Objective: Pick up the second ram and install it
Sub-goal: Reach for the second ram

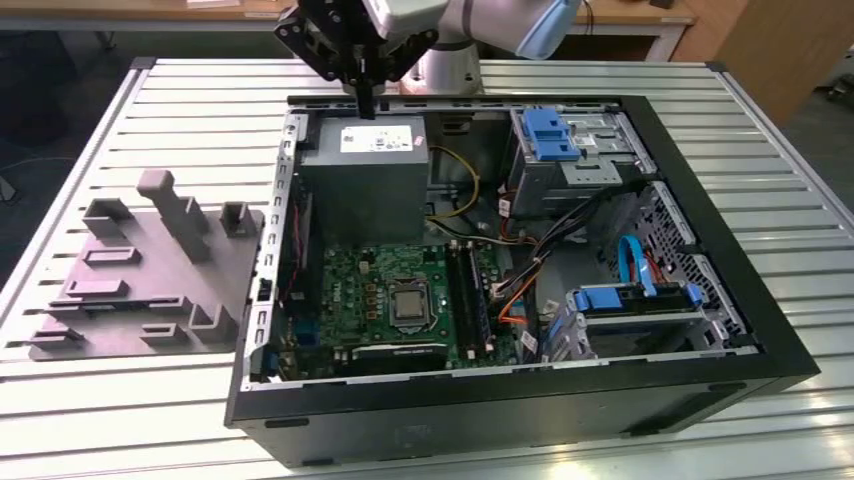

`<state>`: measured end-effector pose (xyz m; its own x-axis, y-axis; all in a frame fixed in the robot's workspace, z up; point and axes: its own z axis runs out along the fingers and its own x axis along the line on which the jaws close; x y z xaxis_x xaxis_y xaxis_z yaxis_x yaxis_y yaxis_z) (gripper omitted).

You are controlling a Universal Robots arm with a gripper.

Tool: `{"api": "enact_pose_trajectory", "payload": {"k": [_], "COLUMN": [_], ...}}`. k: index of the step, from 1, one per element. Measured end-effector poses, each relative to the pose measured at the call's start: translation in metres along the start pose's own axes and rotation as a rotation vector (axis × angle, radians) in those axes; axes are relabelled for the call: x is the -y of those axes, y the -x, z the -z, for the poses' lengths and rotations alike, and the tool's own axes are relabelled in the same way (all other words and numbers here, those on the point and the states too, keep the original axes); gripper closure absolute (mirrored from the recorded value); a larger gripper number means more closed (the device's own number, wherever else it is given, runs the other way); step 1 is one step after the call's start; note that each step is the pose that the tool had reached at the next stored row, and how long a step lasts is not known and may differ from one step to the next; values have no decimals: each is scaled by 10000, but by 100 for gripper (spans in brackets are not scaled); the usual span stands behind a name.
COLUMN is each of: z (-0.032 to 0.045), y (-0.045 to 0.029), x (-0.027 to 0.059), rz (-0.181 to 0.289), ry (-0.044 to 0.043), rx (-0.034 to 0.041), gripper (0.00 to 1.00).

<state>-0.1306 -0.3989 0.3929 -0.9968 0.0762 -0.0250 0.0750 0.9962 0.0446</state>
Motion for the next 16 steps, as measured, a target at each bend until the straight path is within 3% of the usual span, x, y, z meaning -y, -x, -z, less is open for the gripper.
{"api": "enact_pose_trajectory", "payload": {"k": [4, 7, 16], "z": [-2, -8, -19], "y": [-132, -300, -643], "x": [9, 19, 34], "rz": [0, 0, 0], "ry": [-1, 0, 0], "rx": [0, 0, 0], "gripper": [90, 90, 90]}}
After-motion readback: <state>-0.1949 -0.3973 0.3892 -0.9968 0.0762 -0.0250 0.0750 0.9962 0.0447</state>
